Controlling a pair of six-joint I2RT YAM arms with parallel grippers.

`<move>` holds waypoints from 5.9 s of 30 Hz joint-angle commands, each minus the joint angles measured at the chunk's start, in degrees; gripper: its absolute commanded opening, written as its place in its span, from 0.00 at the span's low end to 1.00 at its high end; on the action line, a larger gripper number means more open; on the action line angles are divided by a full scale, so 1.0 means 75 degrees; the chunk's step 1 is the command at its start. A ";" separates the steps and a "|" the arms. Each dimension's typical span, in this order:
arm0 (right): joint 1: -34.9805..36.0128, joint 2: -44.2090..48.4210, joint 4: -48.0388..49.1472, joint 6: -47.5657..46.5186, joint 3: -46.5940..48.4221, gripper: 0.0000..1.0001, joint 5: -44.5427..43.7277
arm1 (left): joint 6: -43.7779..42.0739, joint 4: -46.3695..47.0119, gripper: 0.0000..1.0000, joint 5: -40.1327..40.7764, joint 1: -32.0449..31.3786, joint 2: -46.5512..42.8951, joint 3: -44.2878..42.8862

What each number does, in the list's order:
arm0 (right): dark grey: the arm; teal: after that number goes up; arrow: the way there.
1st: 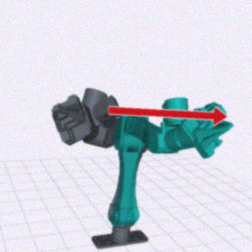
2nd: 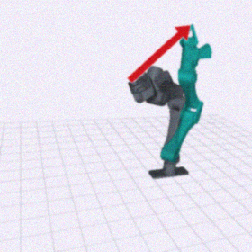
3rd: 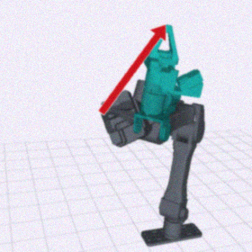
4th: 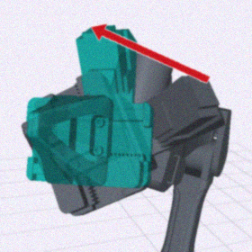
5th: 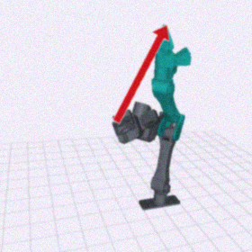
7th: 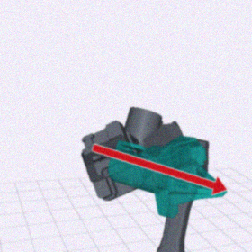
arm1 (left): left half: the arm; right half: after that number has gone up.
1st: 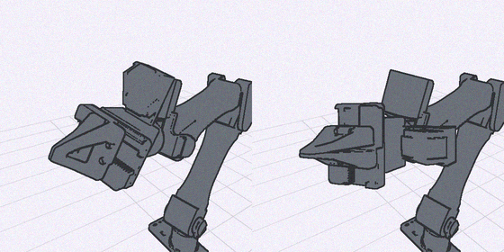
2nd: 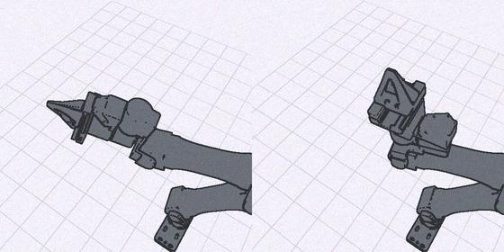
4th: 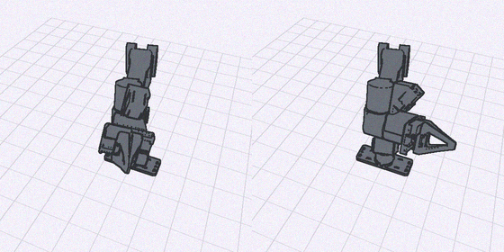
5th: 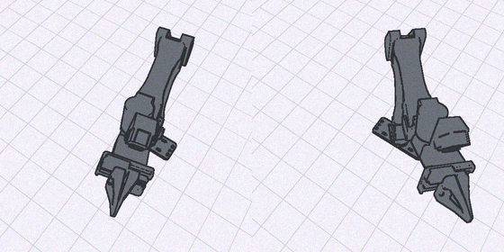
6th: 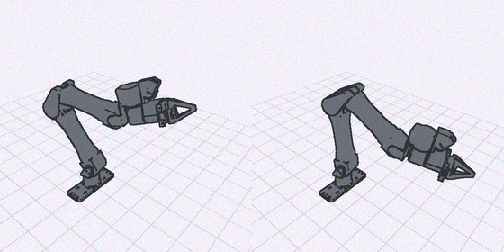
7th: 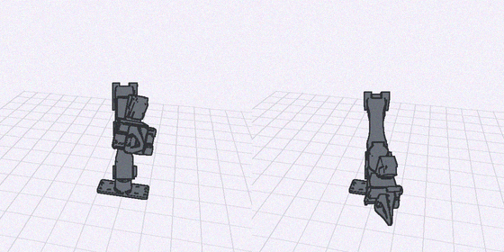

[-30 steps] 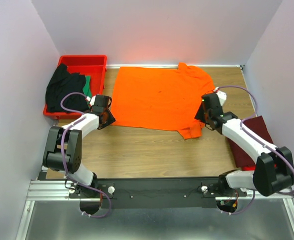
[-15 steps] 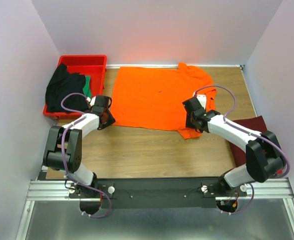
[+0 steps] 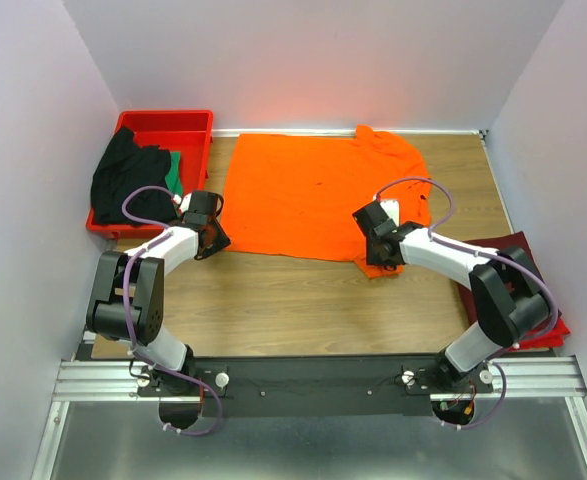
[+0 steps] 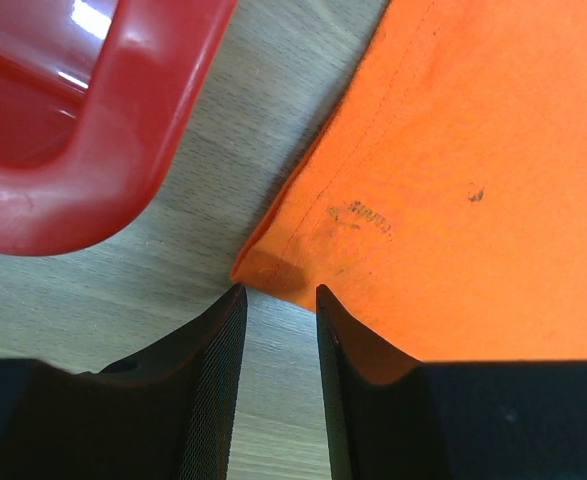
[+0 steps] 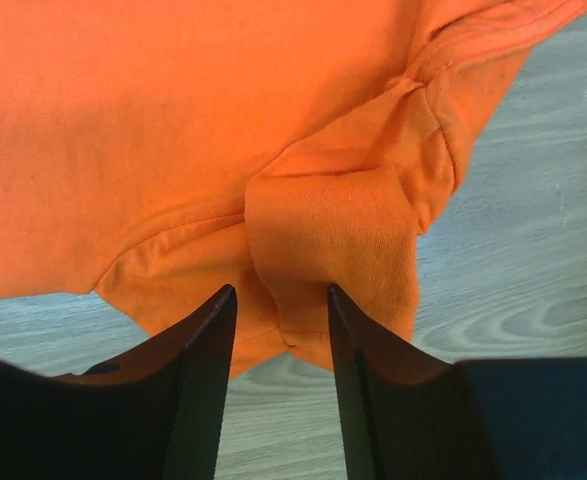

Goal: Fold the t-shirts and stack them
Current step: Flatten the tshirt out, then fold the tshirt

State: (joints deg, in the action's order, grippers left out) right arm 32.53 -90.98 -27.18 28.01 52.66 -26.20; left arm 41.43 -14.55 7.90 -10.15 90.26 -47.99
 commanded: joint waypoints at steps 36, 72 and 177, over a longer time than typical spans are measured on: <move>0.0080 -0.0467 -0.0700 0.0812 -0.0295 0.37 -0.0199 | -0.0251 0.0111 0.41 -0.0280 0.0182 0.0212 0.0058; 0.0068 0.1923 -0.1404 0.1984 -0.0974 0.21 0.1547 | -0.0391 0.0053 0.42 -0.0596 0.0393 0.0059 0.0176; 0.0115 0.5910 -0.2470 0.4634 -0.2207 0.00 0.0366 | -0.1059 -0.0451 0.00 -0.0526 0.0803 -0.0845 -0.0361</move>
State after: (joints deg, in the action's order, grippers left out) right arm 32.97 -42.81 -46.52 64.42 31.31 -15.88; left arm 33.50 -18.55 5.76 -4.45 81.82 -46.98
